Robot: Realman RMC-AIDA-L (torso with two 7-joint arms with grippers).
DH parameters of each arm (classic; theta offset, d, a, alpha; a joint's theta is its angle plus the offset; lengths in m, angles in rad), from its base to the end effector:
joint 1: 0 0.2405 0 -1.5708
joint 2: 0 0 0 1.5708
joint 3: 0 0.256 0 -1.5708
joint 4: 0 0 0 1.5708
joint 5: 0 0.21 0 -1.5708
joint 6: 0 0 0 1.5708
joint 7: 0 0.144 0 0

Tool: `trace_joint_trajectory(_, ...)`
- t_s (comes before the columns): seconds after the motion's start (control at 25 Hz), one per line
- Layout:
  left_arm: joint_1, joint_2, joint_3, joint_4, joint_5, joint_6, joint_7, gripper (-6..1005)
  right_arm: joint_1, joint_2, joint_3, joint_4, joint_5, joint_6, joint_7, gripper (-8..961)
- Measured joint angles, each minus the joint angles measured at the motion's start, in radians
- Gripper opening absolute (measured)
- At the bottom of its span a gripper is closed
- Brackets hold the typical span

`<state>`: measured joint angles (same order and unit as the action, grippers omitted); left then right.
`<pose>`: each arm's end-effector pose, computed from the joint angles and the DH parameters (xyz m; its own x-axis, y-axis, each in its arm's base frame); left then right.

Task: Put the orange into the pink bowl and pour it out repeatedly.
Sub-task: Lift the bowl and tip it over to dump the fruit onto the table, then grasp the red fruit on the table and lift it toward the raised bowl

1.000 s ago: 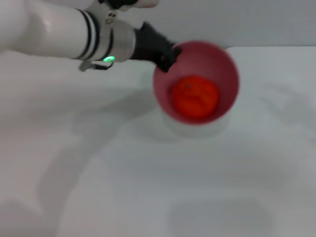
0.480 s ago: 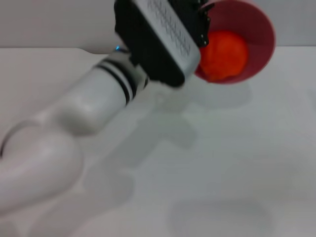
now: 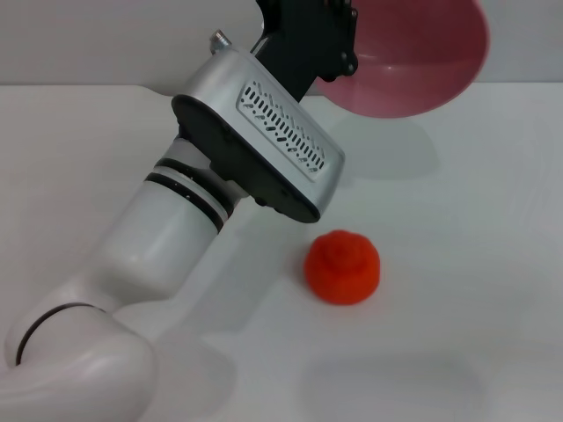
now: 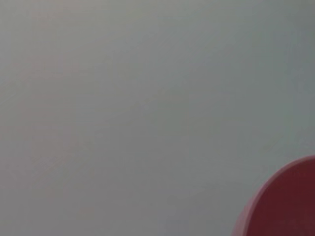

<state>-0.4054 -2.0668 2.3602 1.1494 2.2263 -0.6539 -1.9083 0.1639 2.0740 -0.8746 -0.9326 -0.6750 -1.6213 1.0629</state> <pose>-0.0898 0.3357 -0.0767 0.8571 -0.5074 0.0892 -0.0491 -0.2529 -0.9662 0.2468 0.2779 0.1709 0.3019 0.5626 -0.7696 -0.5422 -0.5626 -0.6240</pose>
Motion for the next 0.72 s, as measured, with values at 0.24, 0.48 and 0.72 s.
trace_joint_trajectory(0.24,0.002,0.003,-0.036,0.045,-0.017,0.119,-0.047,43,-0.005,0.001,0.000,0.011,0.001,-0.020,0.005,445)
trace_joint_trajectory(0.48,-0.007,0.005,-0.294,0.204,-0.033,0.639,-0.163,43,-0.011,0.002,-0.004,0.018,0.002,-0.028,0.009,443)
trace_joint_trajectory(0.72,-0.169,0.007,-0.750,0.204,-0.102,1.385,-0.270,43,-0.007,-0.009,0.001,-0.013,-0.084,-0.017,0.161,442)
